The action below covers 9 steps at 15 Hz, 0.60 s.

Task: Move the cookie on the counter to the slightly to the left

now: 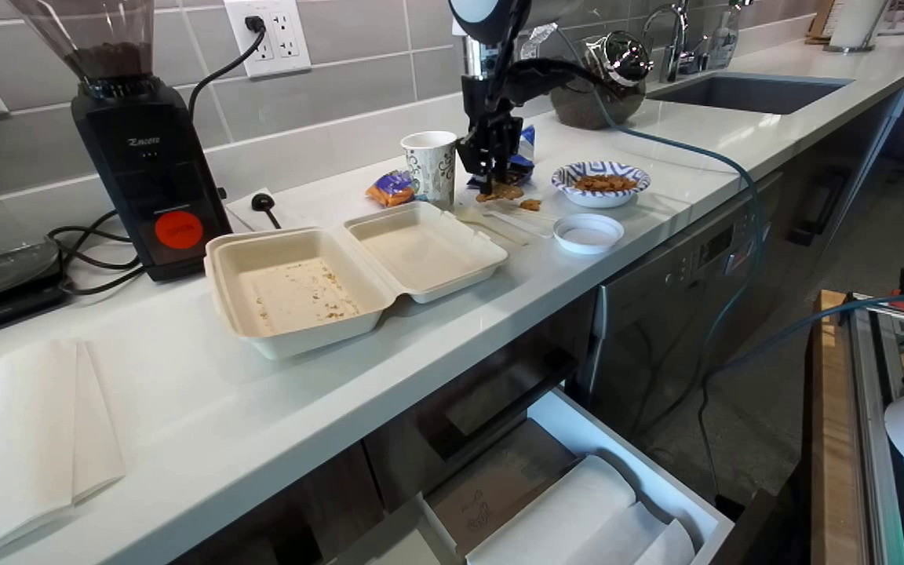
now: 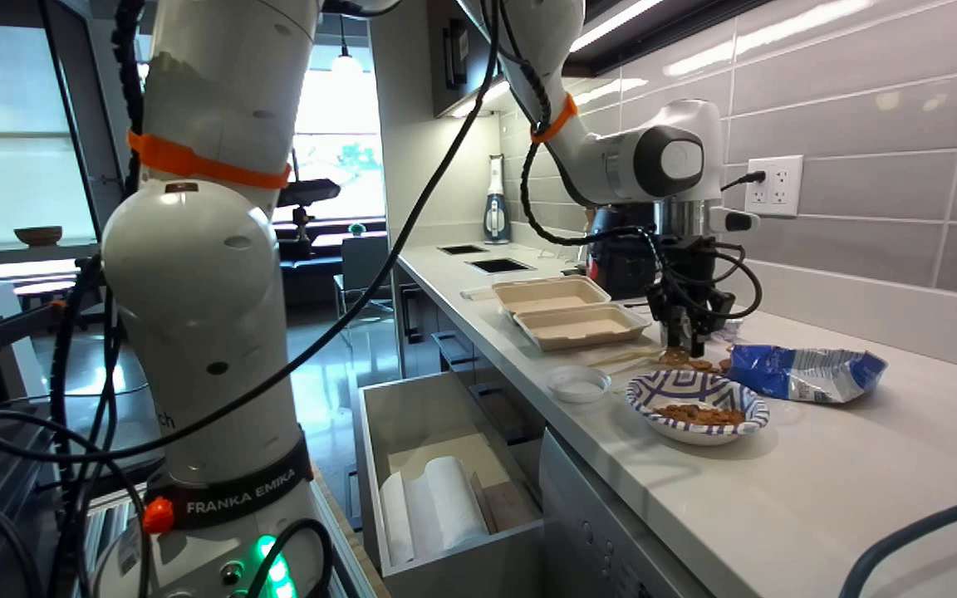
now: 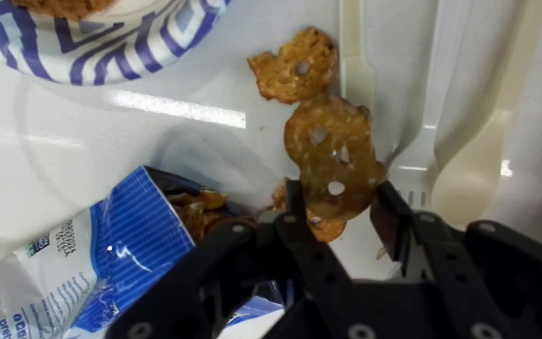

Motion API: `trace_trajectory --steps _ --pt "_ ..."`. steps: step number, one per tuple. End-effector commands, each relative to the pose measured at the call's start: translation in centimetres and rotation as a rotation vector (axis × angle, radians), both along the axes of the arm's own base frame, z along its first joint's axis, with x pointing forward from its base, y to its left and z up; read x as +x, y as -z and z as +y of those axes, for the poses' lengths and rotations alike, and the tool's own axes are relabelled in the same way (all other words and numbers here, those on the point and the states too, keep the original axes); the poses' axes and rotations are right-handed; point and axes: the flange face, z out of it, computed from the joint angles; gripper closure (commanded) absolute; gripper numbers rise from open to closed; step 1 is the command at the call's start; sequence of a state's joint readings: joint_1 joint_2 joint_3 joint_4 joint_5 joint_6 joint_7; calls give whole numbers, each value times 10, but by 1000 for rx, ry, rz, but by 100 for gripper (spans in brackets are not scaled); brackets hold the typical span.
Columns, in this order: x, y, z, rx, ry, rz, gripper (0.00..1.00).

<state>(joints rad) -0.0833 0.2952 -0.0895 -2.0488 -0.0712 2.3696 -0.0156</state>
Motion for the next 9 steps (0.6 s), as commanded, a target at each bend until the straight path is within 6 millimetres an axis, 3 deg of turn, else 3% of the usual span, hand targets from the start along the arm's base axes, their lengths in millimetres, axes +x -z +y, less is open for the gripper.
trace_trajectory --steps 1,9 --pt "-10 -7 9 -18 1 17 60" --pt "-6 -17 25 -28 -33 12 61"
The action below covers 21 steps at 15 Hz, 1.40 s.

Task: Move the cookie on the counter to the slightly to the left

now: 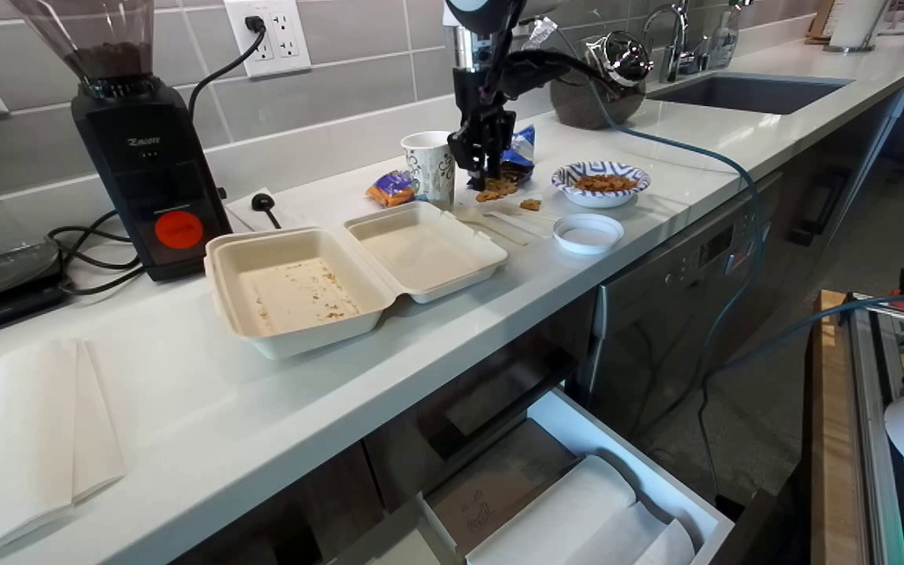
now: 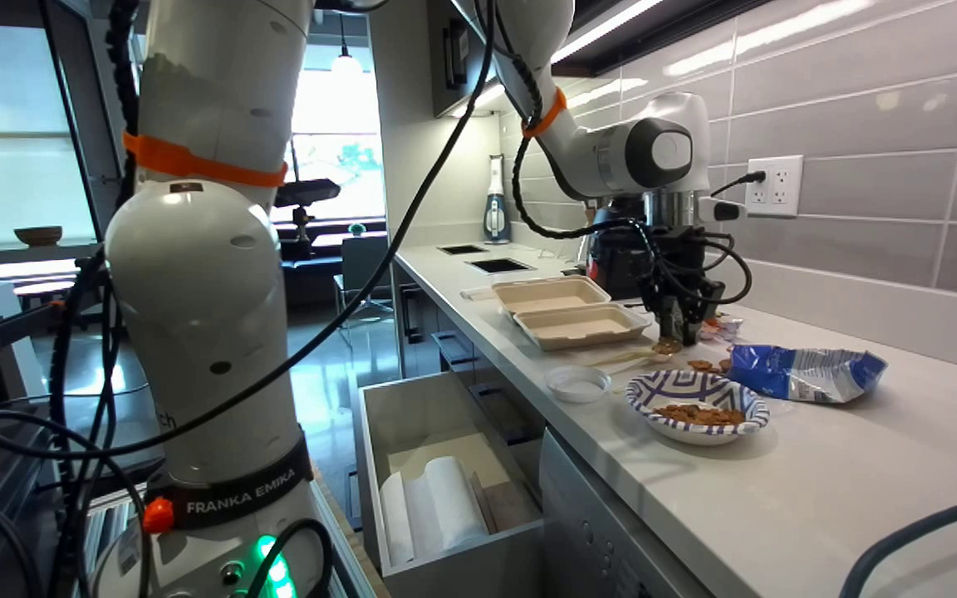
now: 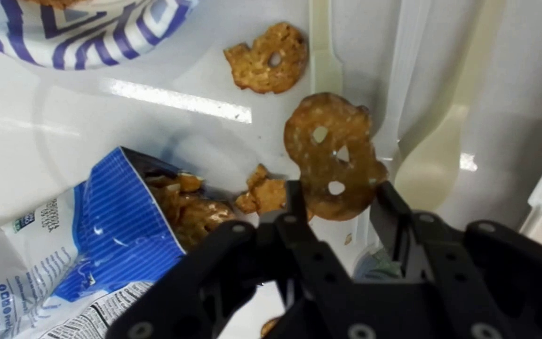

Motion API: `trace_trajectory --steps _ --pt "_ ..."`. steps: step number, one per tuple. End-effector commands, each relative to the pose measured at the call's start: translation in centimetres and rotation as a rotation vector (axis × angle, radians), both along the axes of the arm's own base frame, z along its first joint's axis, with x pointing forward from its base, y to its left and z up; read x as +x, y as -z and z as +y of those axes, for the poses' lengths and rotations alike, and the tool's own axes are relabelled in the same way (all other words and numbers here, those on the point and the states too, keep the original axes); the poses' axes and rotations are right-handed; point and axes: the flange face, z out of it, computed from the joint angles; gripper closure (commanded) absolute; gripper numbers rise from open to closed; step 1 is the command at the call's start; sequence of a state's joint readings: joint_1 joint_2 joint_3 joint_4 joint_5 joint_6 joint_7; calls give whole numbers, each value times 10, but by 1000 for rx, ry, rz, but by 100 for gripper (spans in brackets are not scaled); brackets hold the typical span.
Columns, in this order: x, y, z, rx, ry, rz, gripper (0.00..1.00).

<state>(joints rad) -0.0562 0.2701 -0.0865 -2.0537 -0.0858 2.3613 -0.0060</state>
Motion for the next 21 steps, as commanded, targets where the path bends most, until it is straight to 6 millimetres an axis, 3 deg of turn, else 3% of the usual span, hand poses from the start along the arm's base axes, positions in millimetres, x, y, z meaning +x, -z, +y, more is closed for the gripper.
trace_trajectory --steps 1,21 --pt "-7 -6 10 -21 -9 24 61" --pt "5 -8 40 -27 -89 31 59"
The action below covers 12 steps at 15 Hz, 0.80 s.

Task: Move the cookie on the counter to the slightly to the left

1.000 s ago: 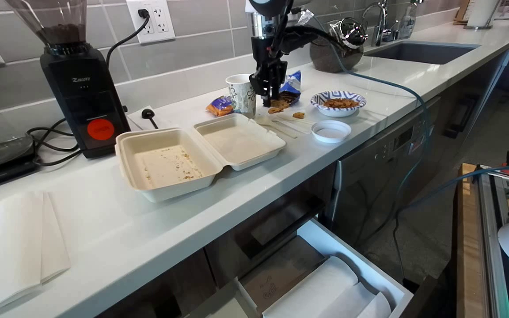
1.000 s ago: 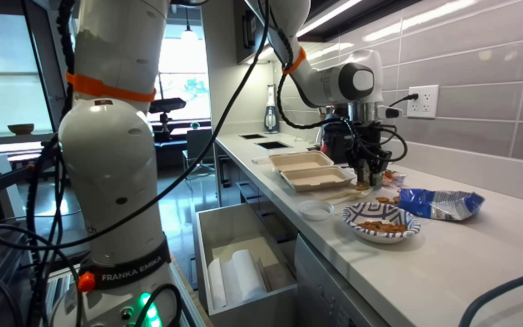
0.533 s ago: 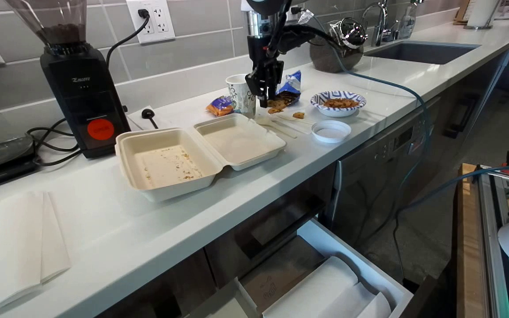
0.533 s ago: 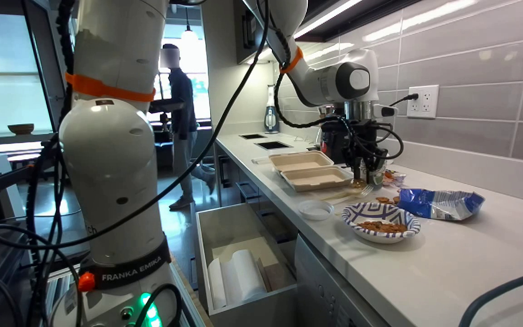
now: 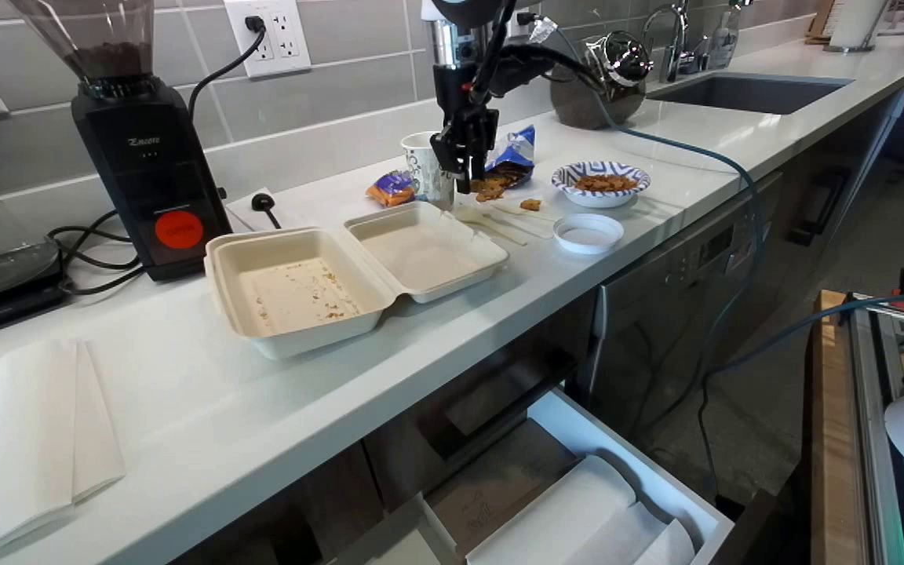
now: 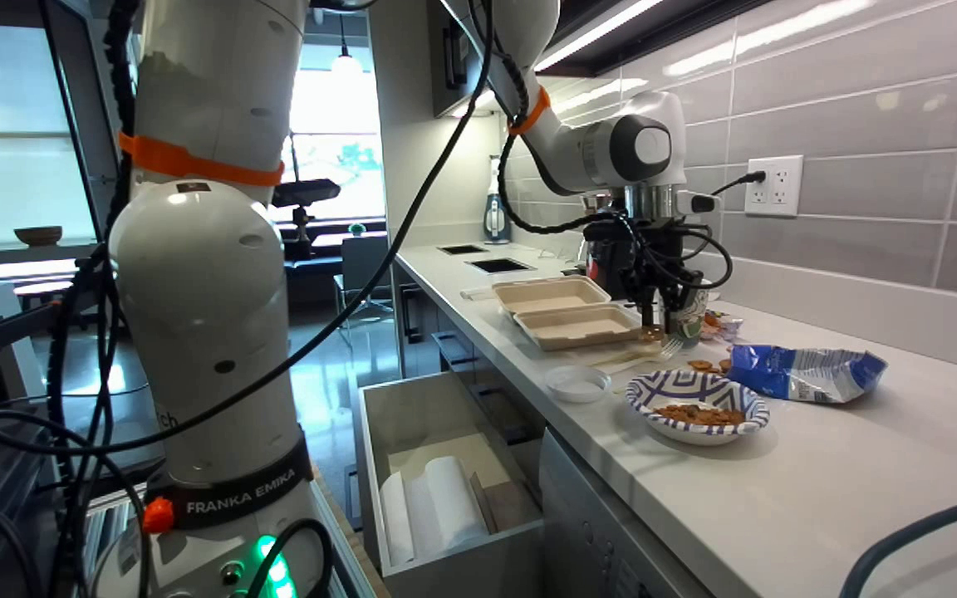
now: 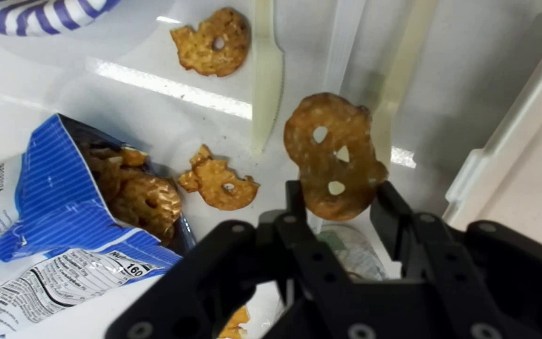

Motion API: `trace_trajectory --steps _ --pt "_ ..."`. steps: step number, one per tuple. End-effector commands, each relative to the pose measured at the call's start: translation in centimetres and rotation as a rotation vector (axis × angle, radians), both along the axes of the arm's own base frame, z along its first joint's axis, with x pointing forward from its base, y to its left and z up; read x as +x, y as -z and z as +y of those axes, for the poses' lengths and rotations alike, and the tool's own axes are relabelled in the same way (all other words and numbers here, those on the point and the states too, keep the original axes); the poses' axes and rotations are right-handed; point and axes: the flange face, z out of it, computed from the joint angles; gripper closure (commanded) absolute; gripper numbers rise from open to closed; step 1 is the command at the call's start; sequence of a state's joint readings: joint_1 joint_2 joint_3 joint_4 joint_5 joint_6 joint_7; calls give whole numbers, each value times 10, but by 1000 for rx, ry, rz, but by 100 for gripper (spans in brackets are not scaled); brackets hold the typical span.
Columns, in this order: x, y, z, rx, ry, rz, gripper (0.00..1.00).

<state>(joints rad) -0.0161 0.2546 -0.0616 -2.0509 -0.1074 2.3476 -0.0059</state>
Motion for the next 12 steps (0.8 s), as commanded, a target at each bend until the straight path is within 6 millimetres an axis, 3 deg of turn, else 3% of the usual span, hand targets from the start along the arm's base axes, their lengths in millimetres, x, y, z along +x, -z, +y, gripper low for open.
trace_trajectory --steps 1,12 --pt "1 1 3 -19 -13 34 60" --pt "8 8 10 -18 -34 43 63"
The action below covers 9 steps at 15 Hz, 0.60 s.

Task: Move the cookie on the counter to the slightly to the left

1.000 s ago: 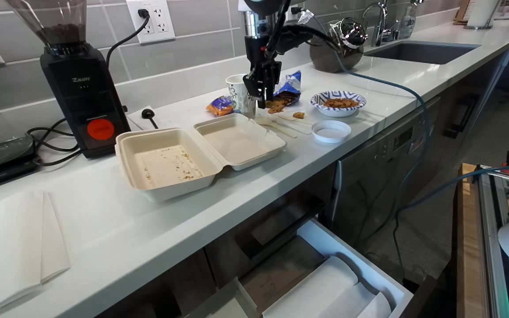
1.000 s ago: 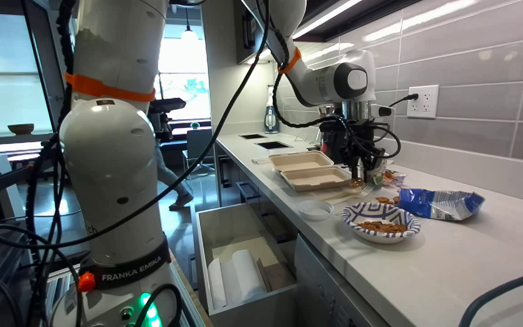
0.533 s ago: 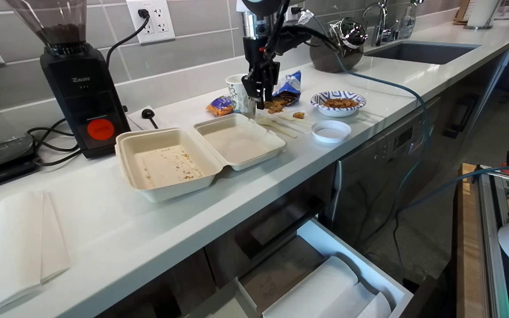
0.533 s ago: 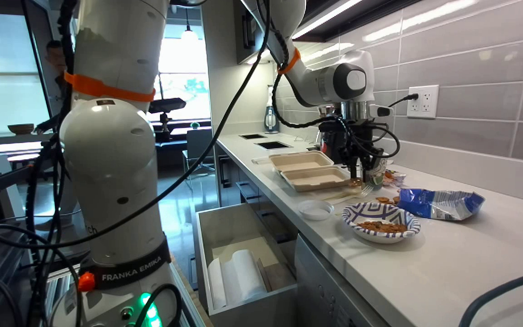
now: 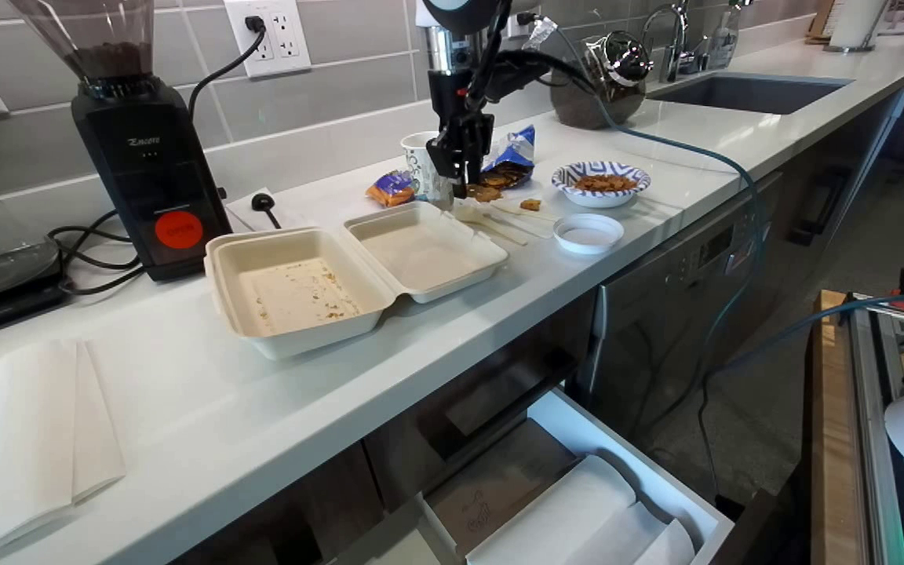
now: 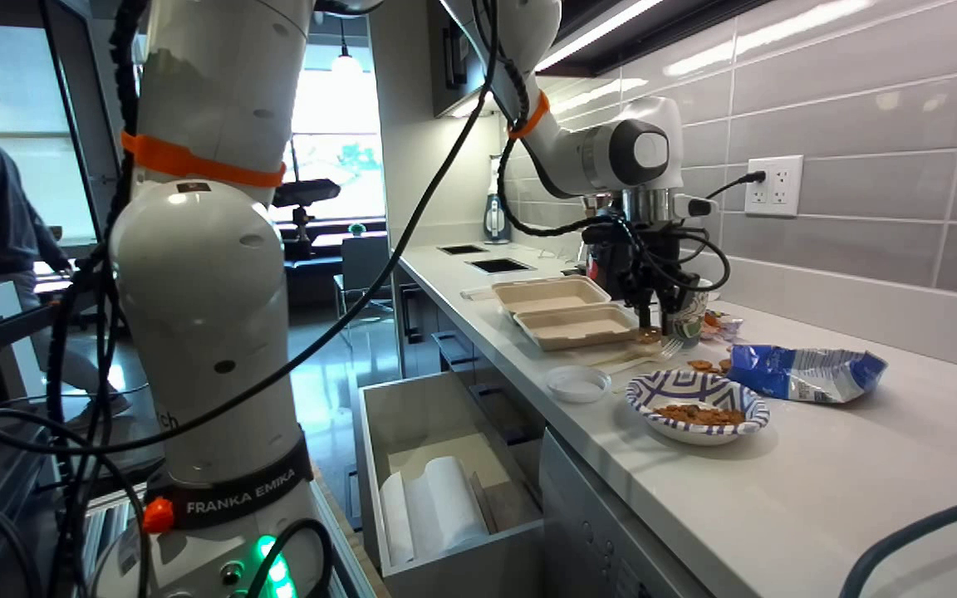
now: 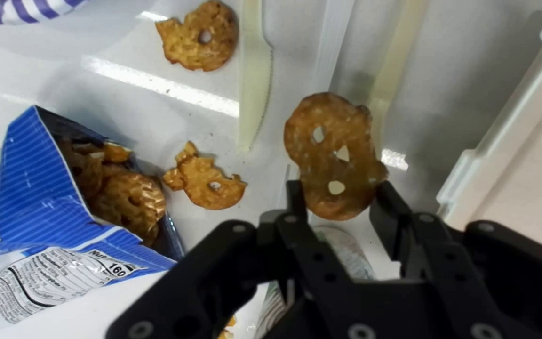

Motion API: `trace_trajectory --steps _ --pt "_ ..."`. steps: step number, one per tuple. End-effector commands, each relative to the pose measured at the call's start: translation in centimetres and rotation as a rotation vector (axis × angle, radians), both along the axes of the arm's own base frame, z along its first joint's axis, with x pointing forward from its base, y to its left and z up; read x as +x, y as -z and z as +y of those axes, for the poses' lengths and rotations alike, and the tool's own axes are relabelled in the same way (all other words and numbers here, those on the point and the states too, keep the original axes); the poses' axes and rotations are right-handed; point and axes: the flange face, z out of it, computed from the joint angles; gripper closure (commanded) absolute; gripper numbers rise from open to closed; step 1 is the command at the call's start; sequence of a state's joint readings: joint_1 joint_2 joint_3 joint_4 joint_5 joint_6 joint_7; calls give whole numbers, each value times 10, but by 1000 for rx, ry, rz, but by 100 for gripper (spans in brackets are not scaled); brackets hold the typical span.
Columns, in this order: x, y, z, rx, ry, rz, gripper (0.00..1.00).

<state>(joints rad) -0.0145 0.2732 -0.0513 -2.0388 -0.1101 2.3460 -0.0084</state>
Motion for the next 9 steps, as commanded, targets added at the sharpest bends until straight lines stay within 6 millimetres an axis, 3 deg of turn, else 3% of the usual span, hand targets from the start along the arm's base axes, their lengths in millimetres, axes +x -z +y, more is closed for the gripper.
trace_trajectory --steps 1,9 --pt "5 3 4 -19 -19 36 63" --pt "12 5 6 -23 -37 29 62"
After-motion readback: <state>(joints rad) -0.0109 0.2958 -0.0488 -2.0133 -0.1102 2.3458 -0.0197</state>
